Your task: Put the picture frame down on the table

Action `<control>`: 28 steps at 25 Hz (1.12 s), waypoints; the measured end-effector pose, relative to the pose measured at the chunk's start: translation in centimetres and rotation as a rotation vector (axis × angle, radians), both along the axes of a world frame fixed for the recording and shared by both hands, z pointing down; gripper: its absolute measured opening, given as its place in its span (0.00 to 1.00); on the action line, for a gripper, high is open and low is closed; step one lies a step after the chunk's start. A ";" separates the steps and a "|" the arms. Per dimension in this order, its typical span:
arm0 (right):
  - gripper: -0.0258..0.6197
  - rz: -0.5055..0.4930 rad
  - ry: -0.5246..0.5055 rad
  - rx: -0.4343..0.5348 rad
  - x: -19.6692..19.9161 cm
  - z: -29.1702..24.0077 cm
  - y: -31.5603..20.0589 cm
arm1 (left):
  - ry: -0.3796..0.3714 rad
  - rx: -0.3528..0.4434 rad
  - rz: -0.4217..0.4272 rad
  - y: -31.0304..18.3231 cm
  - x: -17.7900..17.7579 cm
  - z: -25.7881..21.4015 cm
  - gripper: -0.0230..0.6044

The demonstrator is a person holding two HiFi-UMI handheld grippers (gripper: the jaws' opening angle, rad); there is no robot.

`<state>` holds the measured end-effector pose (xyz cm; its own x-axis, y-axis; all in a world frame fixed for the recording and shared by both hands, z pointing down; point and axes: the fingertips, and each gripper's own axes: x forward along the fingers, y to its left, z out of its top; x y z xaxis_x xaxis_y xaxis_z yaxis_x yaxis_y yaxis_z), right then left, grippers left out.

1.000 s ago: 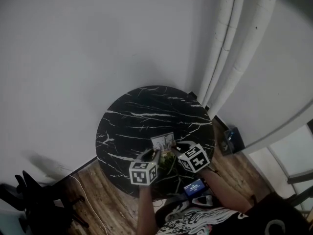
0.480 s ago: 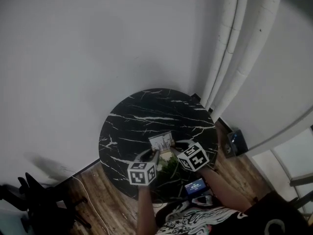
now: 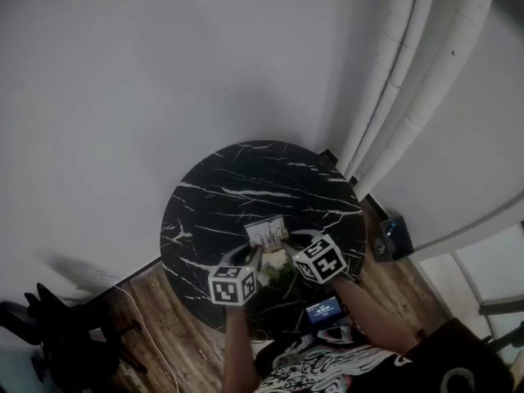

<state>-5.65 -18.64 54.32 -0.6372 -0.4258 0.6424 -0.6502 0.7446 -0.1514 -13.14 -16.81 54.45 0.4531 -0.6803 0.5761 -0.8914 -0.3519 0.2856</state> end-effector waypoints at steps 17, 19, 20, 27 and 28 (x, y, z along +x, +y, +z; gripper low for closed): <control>0.18 -0.033 0.042 -0.100 -1.1 5.8 -3.9 | -0.003 -0.114 0.001 -3.8 -1.0 5.6 0.21; 0.18 -0.037 0.052 -0.106 -1.1 6.6 -4.5 | 0.000 -0.124 -0.001 -4.3 -1.0 6.4 0.21; 0.18 -0.039 0.057 -0.110 -1.2 7.0 -4.7 | 0.002 -0.130 -0.001 -4.5 -1.1 6.8 0.21; 0.18 -0.059 0.080 -0.133 -1.8 9.3 -5.7 | 0.002 -0.162 -0.018 -5.3 -1.7 9.2 0.20; 0.18 -0.064 0.086 -0.133 -1.9 9.6 -5.8 | 0.001 -0.165 -0.022 -5.4 -1.7 9.5 0.20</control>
